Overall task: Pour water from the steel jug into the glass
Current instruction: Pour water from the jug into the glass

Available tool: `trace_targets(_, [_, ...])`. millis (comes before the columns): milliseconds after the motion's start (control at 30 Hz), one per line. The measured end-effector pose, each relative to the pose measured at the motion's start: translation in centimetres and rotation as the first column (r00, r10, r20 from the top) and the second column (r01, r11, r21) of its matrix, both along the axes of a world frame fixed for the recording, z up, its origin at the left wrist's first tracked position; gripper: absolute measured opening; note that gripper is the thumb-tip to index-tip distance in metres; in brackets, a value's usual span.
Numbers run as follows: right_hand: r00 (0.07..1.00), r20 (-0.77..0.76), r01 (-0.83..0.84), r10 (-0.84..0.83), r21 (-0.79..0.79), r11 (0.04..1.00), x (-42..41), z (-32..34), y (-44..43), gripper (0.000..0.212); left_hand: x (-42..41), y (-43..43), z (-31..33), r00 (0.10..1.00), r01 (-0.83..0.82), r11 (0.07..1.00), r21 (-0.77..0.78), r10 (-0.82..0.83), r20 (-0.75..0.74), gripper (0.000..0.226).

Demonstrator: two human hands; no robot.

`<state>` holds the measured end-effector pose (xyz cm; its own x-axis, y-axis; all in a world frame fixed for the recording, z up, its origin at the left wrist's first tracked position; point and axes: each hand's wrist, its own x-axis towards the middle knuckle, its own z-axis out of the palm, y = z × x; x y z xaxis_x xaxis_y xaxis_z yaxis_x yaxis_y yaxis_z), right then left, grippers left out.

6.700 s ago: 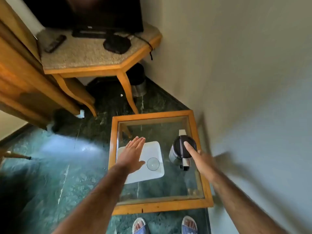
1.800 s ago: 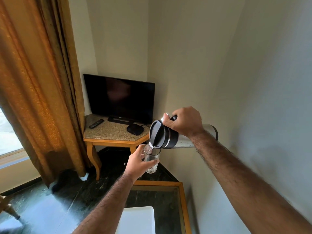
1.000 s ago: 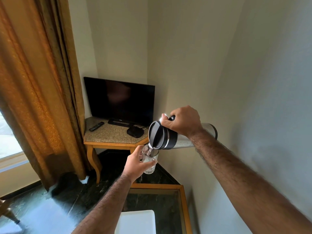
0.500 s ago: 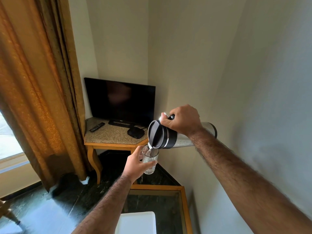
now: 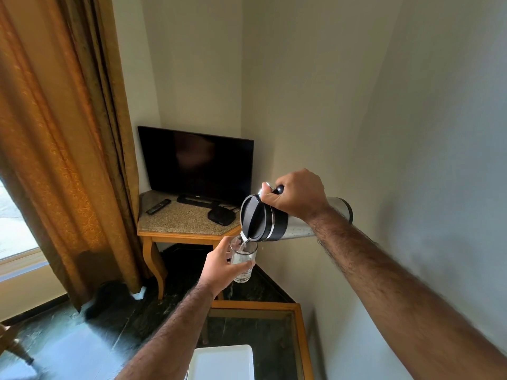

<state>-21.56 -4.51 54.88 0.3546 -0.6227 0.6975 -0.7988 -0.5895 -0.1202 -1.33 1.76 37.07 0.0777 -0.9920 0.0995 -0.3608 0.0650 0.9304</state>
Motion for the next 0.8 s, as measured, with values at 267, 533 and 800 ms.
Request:
trace_targets(267, [1.000,-0.010,-0.006,0.006,-0.010,1.000,0.26,0.04,-0.25,0.056,0.01,-0.25,-0.17,1.000,0.000,1.000,0.004,0.000,-0.010,0.068])
trace_targets(533, [1.000,-0.003,-0.005,0.005,-0.006,1.000,0.30,0.26,-0.52,0.056,0.01,-0.62,-0.32,1.000,-0.003,1.000,0.004,0.003,-0.007,0.067])
trace_targets(800, [1.000,-0.005,0.003,-0.003,-0.006,1.000,0.25,0.23,-0.51,0.056,0.01,-0.65,-0.38,1.000,-0.001,1.000,0.001,0.001,-0.005,0.067])
